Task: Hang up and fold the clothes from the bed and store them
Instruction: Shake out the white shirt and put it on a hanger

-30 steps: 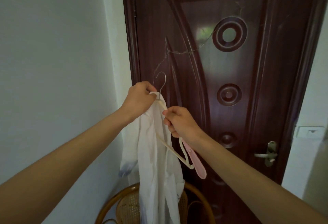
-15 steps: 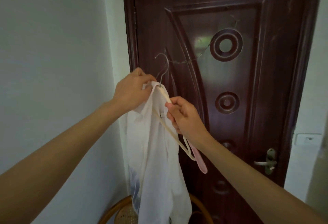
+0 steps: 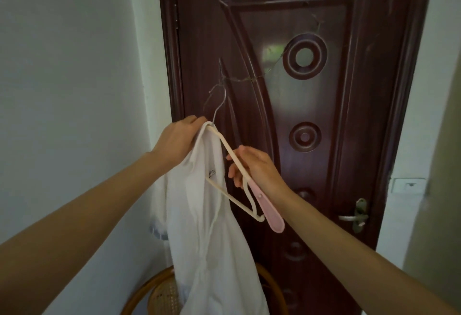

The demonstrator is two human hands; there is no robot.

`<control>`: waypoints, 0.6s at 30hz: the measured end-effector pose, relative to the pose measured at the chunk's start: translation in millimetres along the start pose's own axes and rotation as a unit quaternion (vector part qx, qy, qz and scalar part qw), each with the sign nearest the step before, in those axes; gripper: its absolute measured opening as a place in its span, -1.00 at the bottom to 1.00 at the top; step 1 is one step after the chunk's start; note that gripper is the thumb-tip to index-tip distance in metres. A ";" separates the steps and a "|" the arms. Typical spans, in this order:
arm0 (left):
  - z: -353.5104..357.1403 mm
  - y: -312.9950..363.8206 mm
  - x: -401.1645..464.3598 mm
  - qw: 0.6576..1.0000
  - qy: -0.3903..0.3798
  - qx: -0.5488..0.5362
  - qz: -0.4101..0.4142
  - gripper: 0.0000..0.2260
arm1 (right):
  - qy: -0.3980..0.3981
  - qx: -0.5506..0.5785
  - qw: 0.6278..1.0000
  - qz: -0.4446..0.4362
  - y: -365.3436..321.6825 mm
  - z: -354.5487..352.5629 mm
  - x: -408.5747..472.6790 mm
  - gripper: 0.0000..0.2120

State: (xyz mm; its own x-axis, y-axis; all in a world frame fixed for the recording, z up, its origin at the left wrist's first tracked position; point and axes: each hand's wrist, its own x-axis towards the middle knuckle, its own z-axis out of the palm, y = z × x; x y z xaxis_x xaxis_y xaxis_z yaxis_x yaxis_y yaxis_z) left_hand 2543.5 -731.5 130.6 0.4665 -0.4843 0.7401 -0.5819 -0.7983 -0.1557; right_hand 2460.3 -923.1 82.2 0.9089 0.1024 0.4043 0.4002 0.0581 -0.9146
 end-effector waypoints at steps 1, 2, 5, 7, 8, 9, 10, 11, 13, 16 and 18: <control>2.4 -1.3 -0.7 1.000 0.005 -0.002 -0.014 -0.72 | 0.008 -0.001 1.000 0.027 6.4 -3.3 -0.3 -0.73; 3.8 -2.1 -1.2 1.000 0.009 -0.003 -0.026 -0.72 | 0.011 0.002 0.998 0.059 12.4 -6.4 -1.7 -0.76; 5.9 -3.7 0.6 0.999 0.016 0.004 -0.050 -0.72 | 0.003 -0.025 0.991 0.128 30.0 -8.9 -5.9 -0.82; 4.9 -2.7 3.1 0.998 0.015 0.012 -0.056 -0.72 | -0.036 -0.069 0.987 0.143 36.7 -5.6 -7.5 -0.72; 4.3 -2.1 4.4 0.998 0.013 0.014 -0.056 -0.71 | -0.064 -0.066 0.984 0.155 38.3 -3.4 -8.7 -0.61; 4.1 -1.0 5.4 0.998 0.012 0.014 -0.055 -0.71 | -0.080 -0.045 0.982 0.165 39.0 -0.3 -8.8 -0.50; 3.4 0.6 6.4 0.998 0.012 0.016 -0.054 -0.70 | -0.085 -0.037 0.982 0.165 39.7 3.1 -9.1 -0.44; 2.9 1.9 7.3 0.998 0.015 0.017 -0.054 -0.71 | -0.081 -0.062 0.983 0.155 41.1 6.6 -8.2 -0.49; 1.3 3.8 9.5 0.998 0.025 0.017 -0.049 -0.72 | -0.056 -0.225 0.964 0.127 48.3 15.4 -5.5 -0.65; -0.9 2.6 10.0 0.999 0.031 0.021 -0.039 -0.74 | -0.032 -0.329 0.936 0.120 62.9 20.9 -1.9 -0.78; -3.1 -1.4 8.1 0.999 0.029 0.033 -0.030 -0.75 | -0.014 -0.357 0.928 0.101 66.4 14.2 -0.8 -0.81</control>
State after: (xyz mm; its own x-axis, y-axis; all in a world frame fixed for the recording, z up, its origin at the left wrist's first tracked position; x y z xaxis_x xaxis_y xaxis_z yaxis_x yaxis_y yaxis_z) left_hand 2546.0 -733.2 138.9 0.4594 -0.4149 0.7854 -0.5078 -0.8481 -0.1511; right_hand 2484.5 -905.3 21.4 0.9745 0.0663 0.2144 0.2066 -0.6377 -0.7421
